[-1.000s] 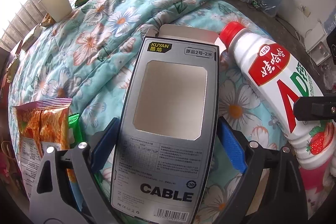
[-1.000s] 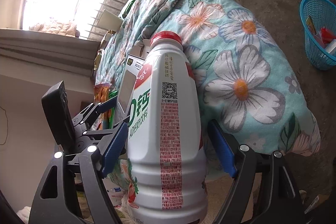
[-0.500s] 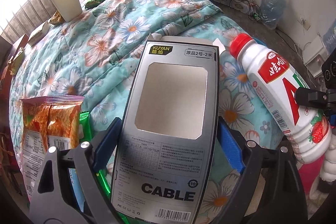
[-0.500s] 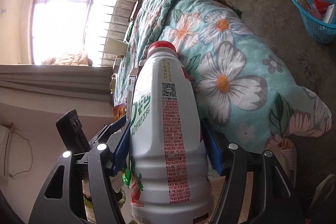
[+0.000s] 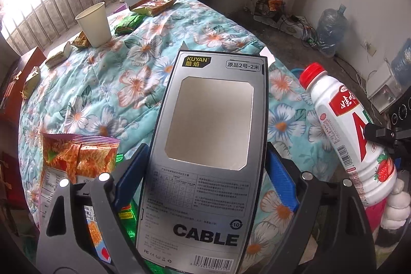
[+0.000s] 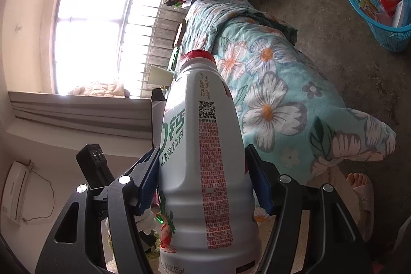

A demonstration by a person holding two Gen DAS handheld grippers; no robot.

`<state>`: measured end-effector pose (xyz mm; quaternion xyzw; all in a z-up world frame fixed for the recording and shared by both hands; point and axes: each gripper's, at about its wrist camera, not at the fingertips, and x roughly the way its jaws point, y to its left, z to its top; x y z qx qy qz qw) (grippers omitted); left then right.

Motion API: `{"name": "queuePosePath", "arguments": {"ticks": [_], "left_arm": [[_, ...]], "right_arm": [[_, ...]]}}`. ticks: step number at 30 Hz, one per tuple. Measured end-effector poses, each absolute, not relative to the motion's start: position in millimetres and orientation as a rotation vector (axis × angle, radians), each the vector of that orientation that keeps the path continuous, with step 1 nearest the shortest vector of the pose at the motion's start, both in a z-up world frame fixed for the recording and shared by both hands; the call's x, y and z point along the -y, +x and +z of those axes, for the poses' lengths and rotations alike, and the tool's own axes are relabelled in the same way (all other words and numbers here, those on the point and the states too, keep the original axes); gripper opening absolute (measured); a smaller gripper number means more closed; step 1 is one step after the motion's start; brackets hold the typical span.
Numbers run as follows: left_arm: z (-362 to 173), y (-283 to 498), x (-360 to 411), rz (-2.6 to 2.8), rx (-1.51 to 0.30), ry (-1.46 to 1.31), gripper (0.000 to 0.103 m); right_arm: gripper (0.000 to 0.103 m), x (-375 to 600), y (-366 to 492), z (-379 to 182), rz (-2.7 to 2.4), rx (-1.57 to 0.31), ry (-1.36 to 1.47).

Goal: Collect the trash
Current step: 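Carry the CABLE box and milk bottle in both grippers toward the wastebasket, then open both grippers over the blue wastebasket to drop box and bottle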

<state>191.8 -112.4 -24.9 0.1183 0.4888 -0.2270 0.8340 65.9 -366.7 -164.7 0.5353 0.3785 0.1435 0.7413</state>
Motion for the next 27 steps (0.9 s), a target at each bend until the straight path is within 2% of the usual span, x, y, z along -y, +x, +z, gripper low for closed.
{"name": "queuePosePath", "arguments": {"ticks": [9,17,21,27], "left_arm": [[2,189,144,-0.54,-0.972,0.239,0.083],[15,184,236,-0.7,-0.943,0.268,0.083],[1,187,307,-0.814,-1.001,0.287,0.084],[-56,205,418,-0.935,-1.216,0.337,0.084]], "right_arm": [[0.062,397,49,-153,0.293,-0.721,1.219],[0.062,478,7,-158,0.112,-0.555,1.3],[0.062,525,-20,-177,-0.081,-0.503,1.353],[0.062,572,-25,-235,-0.224,-0.507,1.51]]}}
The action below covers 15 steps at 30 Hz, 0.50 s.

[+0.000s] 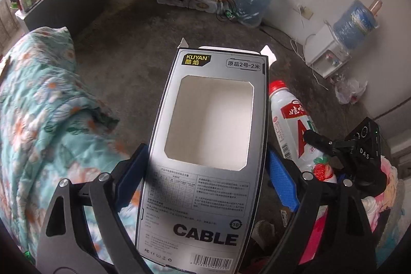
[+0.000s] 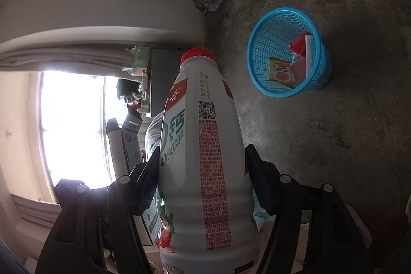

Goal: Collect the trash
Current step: 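Open both grippers over the blue wastebasket to drop box and bottle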

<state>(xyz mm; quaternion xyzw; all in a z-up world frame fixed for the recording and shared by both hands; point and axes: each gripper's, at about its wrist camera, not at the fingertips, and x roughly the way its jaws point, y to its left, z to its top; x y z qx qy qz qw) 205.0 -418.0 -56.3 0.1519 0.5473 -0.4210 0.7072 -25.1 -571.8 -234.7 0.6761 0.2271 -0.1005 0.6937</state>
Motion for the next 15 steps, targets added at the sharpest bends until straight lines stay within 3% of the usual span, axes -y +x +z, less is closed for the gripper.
{"name": "queuePosePath", "arguments": {"ticks": [5,8,15], "left_arm": [[-106,248,496,-0.955,-1.326,0.338,0.087],[-149,285,540,-0.936,-1.43,0.265,0.087],[-177,303,553,-0.892,-1.39,0.102,0.087]], "right_arm": [[0.064,623,13,-276,-0.274,-0.523,1.592],[0.074,663,47,-309,-0.339,-0.548,1.593],[0.074,682,46,-358,-0.429,-0.547,1.598]]}}
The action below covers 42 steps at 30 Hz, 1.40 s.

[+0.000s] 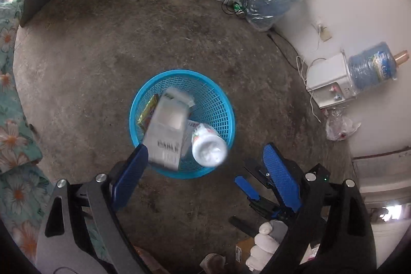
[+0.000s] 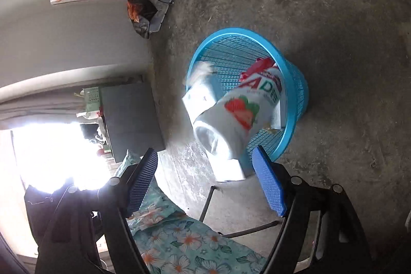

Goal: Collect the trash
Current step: 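Open both grippers over the blue wastebasket to drop box and bottle, then move both grippers back over the snack bags on the bed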

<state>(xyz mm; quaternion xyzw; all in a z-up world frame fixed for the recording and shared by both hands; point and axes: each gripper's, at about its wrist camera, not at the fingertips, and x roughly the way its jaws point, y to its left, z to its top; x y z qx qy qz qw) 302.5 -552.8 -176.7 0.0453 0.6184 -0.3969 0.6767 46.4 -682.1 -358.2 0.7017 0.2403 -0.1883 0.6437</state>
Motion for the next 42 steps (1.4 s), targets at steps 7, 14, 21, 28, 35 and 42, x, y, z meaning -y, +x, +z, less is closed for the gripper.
{"name": "queuePosePath", "arguments": {"ticks": [7,14,21,28,35,42], "left_arm": [[-148,289,520,-0.942,-1.3,0.112,0.087],[-67,257,463,-1.026,-1.137,0.094,0.087],[30,214,353,-1.08,-0.909,0.075,0.087],[90,172,206,-0.92,-0.745,0.002,0.087],[106,134,56,-0.658,-0.65,-0.135,0.087],[105,102,-62,-0.416,-0.569,-0.239,0.087]], "right_arm": [[0.074,651,14,-349,-0.468,-0.535,1.496],[0.074,613,11,-285,-0.47,-0.538,1.243],[0.074,526,15,-172,-0.418,-0.466,0.856],[0.096,423,12,-84,-0.314,-0.375,0.504],[0.096,339,12,-36,-0.146,-0.29,0.359],[0.096,269,21,-20,0.052,-0.338,0.342]]}}
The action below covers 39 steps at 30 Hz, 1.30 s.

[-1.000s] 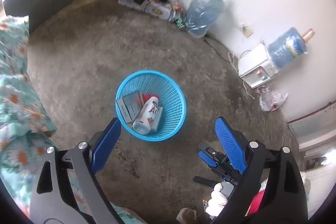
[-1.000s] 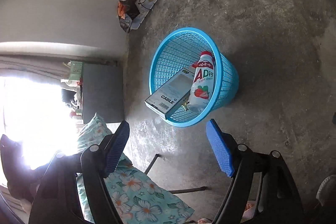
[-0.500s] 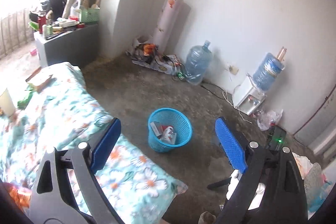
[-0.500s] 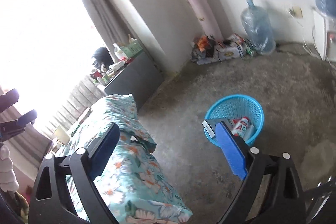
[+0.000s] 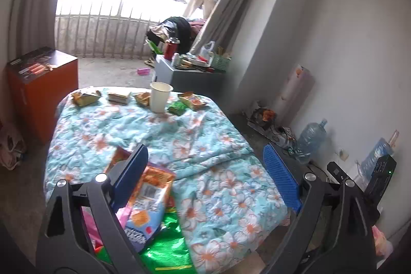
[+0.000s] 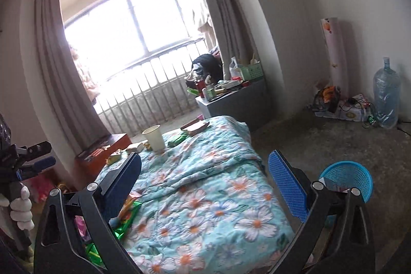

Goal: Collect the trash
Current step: 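Move both grippers back over the snack bags on the bed, then grasp the pink snack bag with the left gripper while the right gripper grasps the green bag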

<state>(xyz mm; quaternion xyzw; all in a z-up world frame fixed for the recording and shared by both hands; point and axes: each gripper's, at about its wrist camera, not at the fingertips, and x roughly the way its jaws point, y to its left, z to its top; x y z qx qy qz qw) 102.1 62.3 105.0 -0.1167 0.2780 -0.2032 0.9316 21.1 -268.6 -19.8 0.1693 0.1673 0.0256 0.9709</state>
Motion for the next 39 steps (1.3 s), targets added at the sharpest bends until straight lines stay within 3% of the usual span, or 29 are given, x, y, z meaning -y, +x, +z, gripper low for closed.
{"name": "queuePosePath", "arguments": {"ticks": [8,16,21,26,29,32,35,39], "left_arm": [[69,71,-150,-0.24,-0.59,-0.352,0.087],[20,77,-192,-0.154,-0.681,-0.397,0.086],[-6,101,-195,-0.156,-0.736,-0.386,0.068],[-37,140,-186,-0.152,-0.857,-0.331,0.061],[-57,154,-182,-0.15,-0.928,-0.319,0.049],[-69,157,-182,-0.163,-0.961,-0.331,0.035],[-73,154,-181,-0.169,-0.965,-0.347,0.027],[-71,143,-173,-0.194,-0.956,-0.356,0.017]], "right_arm": [[0.092,213,49,-38,0.291,-0.503,0.414],[0.073,172,90,-95,0.484,-0.801,0.611],[0.063,139,114,-134,0.522,-0.993,0.64],[0.054,115,137,-166,0.535,-1.137,0.664],[0.047,102,146,-180,0.541,-1.208,0.678],[0.035,92,153,-192,0.558,-1.251,0.703],[0.012,87,154,-197,0.575,-1.265,0.723],[0.009,105,147,-188,0.551,-1.226,0.715]]}}
